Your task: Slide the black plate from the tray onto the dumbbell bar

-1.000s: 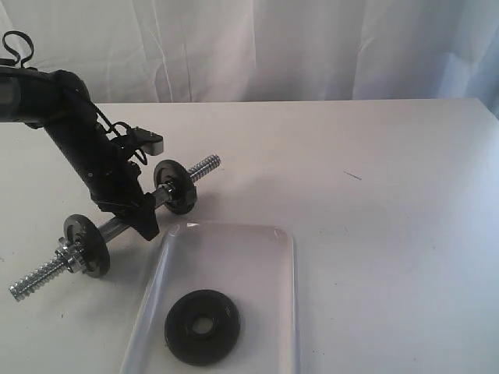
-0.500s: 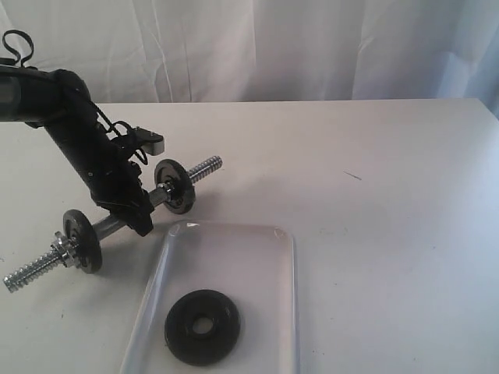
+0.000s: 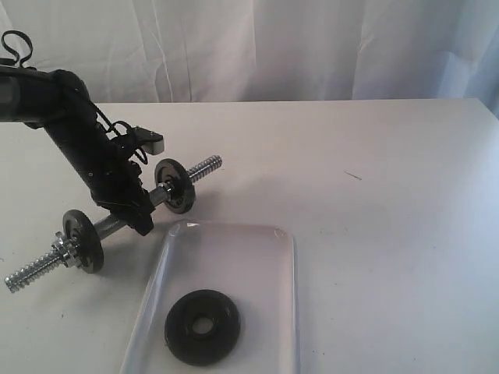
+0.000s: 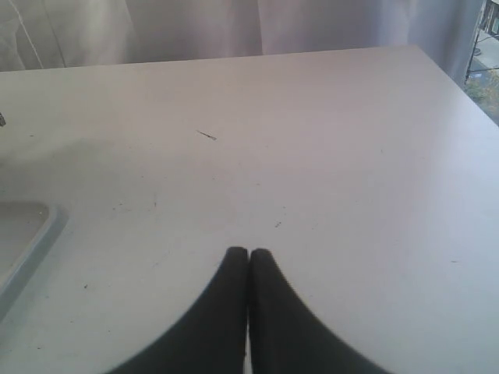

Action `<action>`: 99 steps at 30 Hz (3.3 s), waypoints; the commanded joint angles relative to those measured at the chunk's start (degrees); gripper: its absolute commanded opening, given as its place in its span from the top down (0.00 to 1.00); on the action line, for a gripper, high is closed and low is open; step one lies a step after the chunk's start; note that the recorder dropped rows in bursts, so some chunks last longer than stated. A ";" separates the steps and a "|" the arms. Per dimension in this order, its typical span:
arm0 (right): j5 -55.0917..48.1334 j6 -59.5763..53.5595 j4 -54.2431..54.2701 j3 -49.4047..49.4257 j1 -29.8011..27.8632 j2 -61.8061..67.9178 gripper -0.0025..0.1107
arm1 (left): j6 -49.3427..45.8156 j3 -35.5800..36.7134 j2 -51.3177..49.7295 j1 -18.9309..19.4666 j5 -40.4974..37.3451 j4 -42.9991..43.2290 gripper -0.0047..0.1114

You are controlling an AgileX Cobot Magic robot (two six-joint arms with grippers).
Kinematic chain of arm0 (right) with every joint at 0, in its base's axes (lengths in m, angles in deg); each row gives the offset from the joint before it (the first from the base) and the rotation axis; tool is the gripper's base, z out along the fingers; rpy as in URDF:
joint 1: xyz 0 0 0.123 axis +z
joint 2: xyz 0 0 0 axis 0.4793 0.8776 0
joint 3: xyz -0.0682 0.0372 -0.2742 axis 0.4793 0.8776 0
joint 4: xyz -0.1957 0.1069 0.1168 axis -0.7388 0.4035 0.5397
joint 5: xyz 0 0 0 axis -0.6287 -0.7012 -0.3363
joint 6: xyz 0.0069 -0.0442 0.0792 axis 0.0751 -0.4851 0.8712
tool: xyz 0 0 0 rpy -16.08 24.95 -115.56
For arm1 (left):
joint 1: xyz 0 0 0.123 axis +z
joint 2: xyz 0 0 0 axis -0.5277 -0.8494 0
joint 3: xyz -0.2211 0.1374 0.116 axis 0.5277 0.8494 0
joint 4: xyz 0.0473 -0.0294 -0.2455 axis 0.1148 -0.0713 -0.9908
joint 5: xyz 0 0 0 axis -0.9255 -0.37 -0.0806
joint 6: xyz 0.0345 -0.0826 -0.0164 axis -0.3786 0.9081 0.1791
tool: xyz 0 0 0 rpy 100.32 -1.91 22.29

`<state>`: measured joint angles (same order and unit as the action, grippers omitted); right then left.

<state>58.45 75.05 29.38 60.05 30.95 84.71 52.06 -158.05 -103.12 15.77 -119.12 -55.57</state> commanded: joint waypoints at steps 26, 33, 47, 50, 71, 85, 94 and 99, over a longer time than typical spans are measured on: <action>19.54 24.07 24.87 0.32 -0.09 -0.23 0.98 | -2.06 14.59 22.07 -0.07 4.58 -4.79 0.96; 8.34 22.84 29.90 -3.13 -0.09 -0.23 0.98 | -2.29 21.12 28.15 -0.07 6.65 -6.74 0.96; -41.55 -29.05 34.55 -61.06 -0.09 51.42 0.98 | -3.36 21.41 31.62 -0.07 5.22 -7.59 0.96; -45.65 -32.62 35.00 -67.06 3.35 62.28 0.98 | -3.61 21.41 31.62 -0.07 5.44 -7.47 0.96; -38.81 -34.28 24.75 -73.32 35.64 96.02 0.13 | -3.61 21.41 31.62 -0.07 5.55 -7.26 0.96; -36.30 -23.53 14.47 -79.18 44.76 108.10 0.15 | -3.61 21.41 31.62 -0.07 5.55 -7.15 0.96; -36.08 -22.79 9.71 -80.54 45.61 110.86 0.15 | -3.61 21.41 31.62 -0.07 5.55 -7.15 0.96; -36.22 -22.66 9.71 -80.54 45.83 112.47 0.15 | -3.49 21.41 31.62 -0.07 5.43 -7.15 0.96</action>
<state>22.40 51.95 39.47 -20.18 76.64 196.81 48.59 -135.19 -75.03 15.77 -113.77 -57.66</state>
